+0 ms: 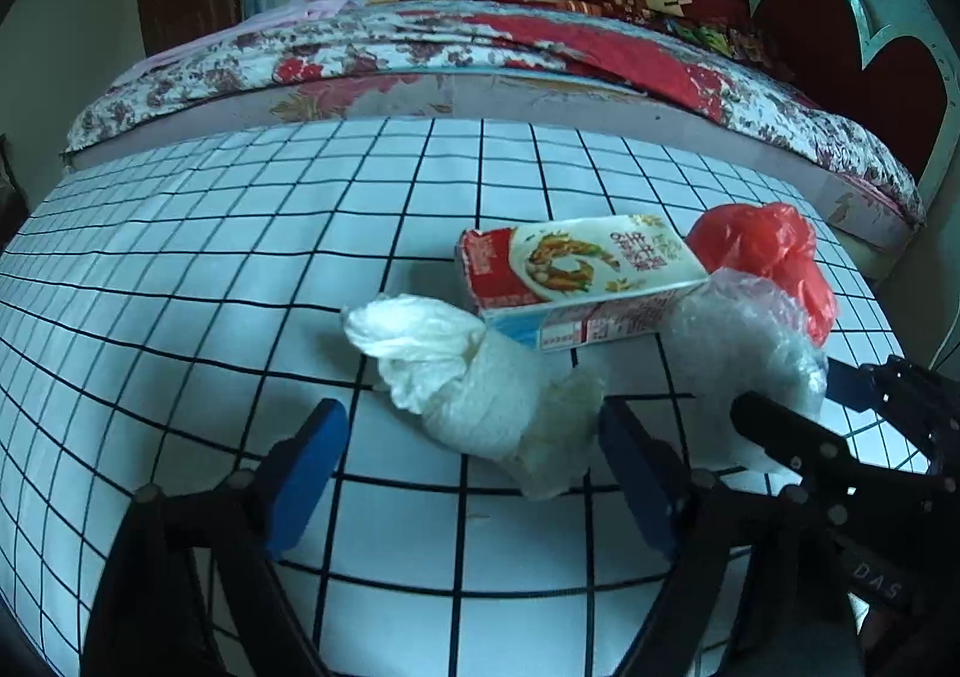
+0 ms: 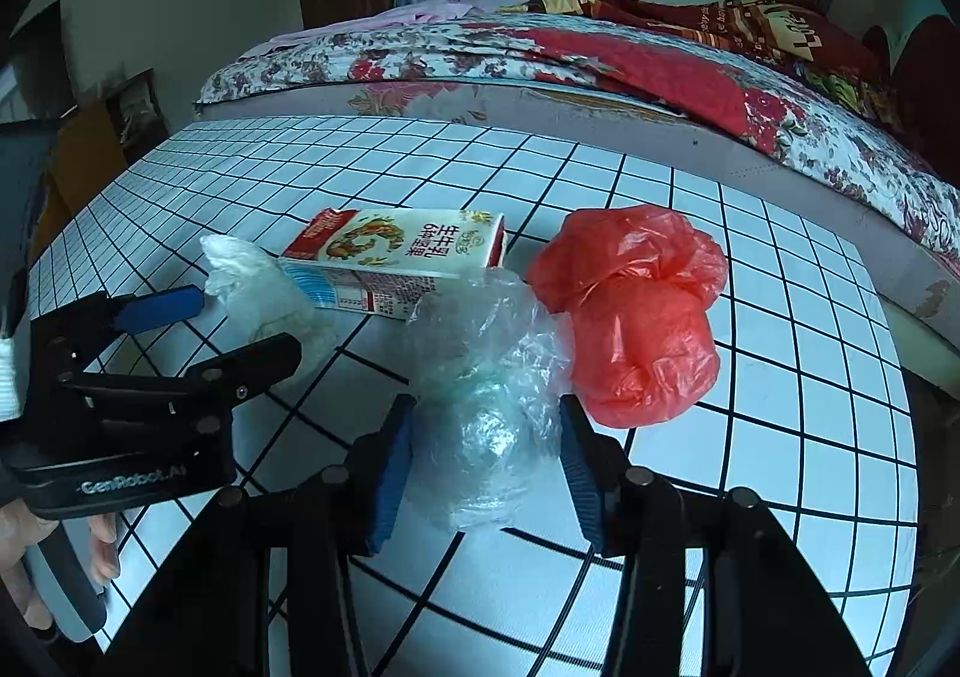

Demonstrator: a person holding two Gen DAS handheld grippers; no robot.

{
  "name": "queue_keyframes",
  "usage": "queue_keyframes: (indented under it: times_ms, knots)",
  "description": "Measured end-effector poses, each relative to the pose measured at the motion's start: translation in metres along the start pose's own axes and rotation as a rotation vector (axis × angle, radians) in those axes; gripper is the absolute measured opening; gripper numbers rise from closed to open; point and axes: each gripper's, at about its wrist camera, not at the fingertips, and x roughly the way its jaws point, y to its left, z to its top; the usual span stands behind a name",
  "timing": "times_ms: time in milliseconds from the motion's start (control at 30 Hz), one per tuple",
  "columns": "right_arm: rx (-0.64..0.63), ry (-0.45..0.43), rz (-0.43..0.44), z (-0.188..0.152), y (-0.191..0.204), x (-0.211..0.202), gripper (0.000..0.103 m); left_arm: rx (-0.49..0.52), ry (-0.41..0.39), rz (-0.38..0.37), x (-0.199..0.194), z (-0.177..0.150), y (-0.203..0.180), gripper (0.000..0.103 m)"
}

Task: Collect trash
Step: 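Grasp the white tissue with the left tool while the right tool grasps the clear plastic bag, then carry the white tissue and clear plastic bag toward the black bin with both tools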

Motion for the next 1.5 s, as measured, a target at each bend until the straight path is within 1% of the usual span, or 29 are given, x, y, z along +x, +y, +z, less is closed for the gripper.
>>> queue_keyframes:
  times_ms: [67, 100, 167, 233, 300, 367, 467, 533, 600, 733, 833, 1033, 1300, 1500]
  knots:
    - [0.001, 0.000, 0.002, -0.001, -0.001, 0.001, 0.049, 0.003, 0.006, -0.001, 0.003, -0.001, -0.001, 0.079]
    - [0.003, 0.001, 0.008, -0.001, -0.001, 0.002, 0.047, 0.006, 0.013, -0.005, 0.004, -0.001, -0.001, 0.077]
    - [0.002, 0.001, 0.011, -0.001, 0.000, 0.002, 0.045, 0.005, 0.018, -0.014, 0.005, -0.002, -0.002, 0.069]
    - [0.006, 0.003, 0.011, -0.001, 0.000, 0.002, 0.045, 0.006, 0.022, -0.032, 0.006, -0.001, -0.004, 0.058]
    - [0.011, 0.008, 0.012, -0.001, 0.001, 0.003, 0.045, 0.006, 0.024, -0.042, 0.006, -0.001, -0.006, 0.054]
    - [0.013, 0.014, 0.012, -0.002, 0.001, 0.003, 0.044, -0.004, 0.031, -0.055, 0.007, 0.001, -0.004, 0.051]
    - [0.016, 0.025, 0.012, -0.002, 0.001, 0.005, 0.044, -0.001, 0.030, -0.068, 0.005, 0.001, -0.003, 0.044]
    - [0.018, 0.033, 0.013, -0.002, 0.000, 0.005, 0.044, 0.010, 0.020, -0.068, 0.001, 0.002, -0.005, 0.035]
    - [0.019, 0.039, 0.014, -0.001, 0.000, 0.005, 0.044, 0.019, 0.017, -0.069, -0.003, 0.002, -0.005, 0.034]
    - [-0.008, 0.008, 0.040, -0.003, 0.009, -0.009, 0.042, 0.034, 0.006, -0.065, -0.011, -0.002, -0.003, 0.032]
    - [-0.012, 0.004, 0.053, -0.005, 0.013, -0.017, 0.041, 0.032, -0.006, -0.070, -0.020, -0.006, 0.000, 0.032]
    - [-0.011, -0.008, 0.061, -0.013, 0.017, -0.035, 0.041, 0.077, -0.035, -0.039, -0.040, -0.020, -0.004, 0.032]
    - [-0.001, -0.071, 0.052, -0.030, 0.019, -0.086, 0.041, 0.106, -0.070, -0.049, -0.079, -0.042, -0.012, 0.032]
    - [0.015, -0.129, 0.029, -0.054, 0.018, -0.136, 0.041, 0.134, -0.130, -0.079, -0.120, -0.059, -0.028, 0.032]
